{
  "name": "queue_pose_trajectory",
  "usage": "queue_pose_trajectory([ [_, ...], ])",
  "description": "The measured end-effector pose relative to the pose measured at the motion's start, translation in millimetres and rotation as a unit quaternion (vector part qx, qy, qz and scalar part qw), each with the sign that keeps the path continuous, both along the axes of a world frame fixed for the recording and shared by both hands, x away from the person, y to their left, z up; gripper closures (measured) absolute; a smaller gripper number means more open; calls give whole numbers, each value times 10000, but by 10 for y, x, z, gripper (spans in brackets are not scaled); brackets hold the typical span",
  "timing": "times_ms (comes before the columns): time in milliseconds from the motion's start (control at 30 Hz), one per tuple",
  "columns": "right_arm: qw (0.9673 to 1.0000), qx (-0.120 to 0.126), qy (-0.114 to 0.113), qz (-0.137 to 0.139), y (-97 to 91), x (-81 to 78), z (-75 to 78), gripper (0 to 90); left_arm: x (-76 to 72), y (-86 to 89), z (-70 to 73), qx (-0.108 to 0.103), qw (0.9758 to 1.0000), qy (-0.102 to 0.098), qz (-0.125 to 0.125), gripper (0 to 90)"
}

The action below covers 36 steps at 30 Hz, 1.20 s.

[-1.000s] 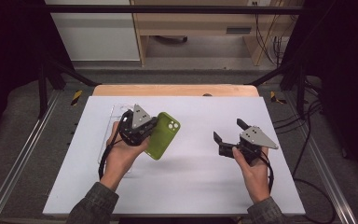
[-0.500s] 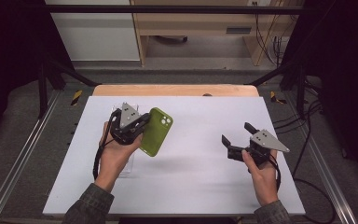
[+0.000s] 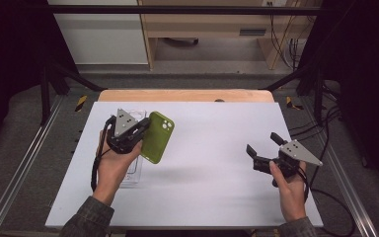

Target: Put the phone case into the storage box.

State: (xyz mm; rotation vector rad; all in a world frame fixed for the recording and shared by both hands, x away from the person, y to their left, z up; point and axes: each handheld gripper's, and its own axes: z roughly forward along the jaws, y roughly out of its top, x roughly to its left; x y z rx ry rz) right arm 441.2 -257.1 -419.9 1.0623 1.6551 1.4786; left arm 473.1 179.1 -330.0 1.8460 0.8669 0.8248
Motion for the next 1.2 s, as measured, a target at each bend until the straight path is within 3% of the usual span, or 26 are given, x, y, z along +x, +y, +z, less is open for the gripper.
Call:
queue_pose_trajectory([
  [433,9999,-103,32,131,-68,-95,-65,32,-44,191,116,-210,9992,-247,233,875],
  [1000,9997,-178,-56,154,-42,-208,-188,32,-52,389,154,-423,9975,-272,489,876],
  [1200,9998,-142,10,129,-54,-238,-218,29,-45,463,161,-495,9966,-282,587,876],
])
